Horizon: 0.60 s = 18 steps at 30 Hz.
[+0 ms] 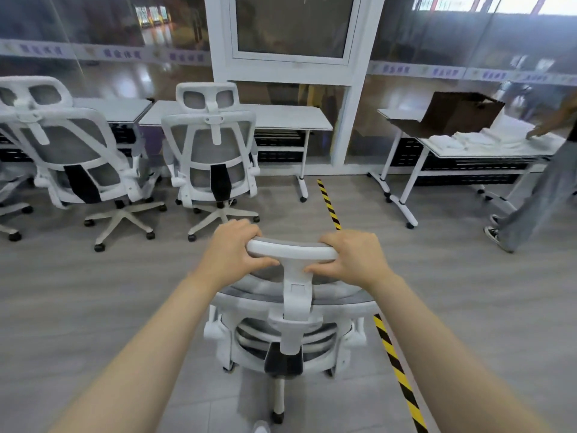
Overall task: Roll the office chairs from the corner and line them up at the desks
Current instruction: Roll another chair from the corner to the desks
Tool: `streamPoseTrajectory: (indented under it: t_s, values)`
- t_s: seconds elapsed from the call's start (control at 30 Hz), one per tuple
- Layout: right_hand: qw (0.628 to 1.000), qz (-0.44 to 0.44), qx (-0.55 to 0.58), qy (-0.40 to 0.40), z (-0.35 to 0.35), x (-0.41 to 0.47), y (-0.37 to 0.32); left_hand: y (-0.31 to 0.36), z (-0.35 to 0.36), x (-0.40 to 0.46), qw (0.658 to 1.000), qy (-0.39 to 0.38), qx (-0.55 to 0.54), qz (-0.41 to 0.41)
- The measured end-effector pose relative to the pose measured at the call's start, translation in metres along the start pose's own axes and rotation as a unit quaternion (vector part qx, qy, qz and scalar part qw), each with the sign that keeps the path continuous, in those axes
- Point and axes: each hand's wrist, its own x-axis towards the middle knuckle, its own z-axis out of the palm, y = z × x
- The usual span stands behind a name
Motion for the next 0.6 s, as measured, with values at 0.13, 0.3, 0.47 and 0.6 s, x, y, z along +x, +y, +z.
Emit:
streamPoseTrajectory:
  t_s: [0.13,0.3,0.47,0.6]
  values:
    - [0.999,0.021,0.003,-0.029,0.032,0.077,0.063,-0.036,0.032,0.094,1.000,0.002,0.017,0.015]
    - [0.998,0.039,0.033,-0.036,0.063,0.163,0.134,-0.074,0.070,0.203,0.998,-0.006,0.061,0.022]
    - [0.998,0.041,0.040,-0.036,0.093,0.248,0.201,-0.110,0.103,0.306,0.998,-0.012,0.055,0.021]
    - [0.997,0.038,0.049,-0.036,0.121,0.313,0.257,-0.139,0.130,0.385,0.999,-0.004,0.042,0.020]
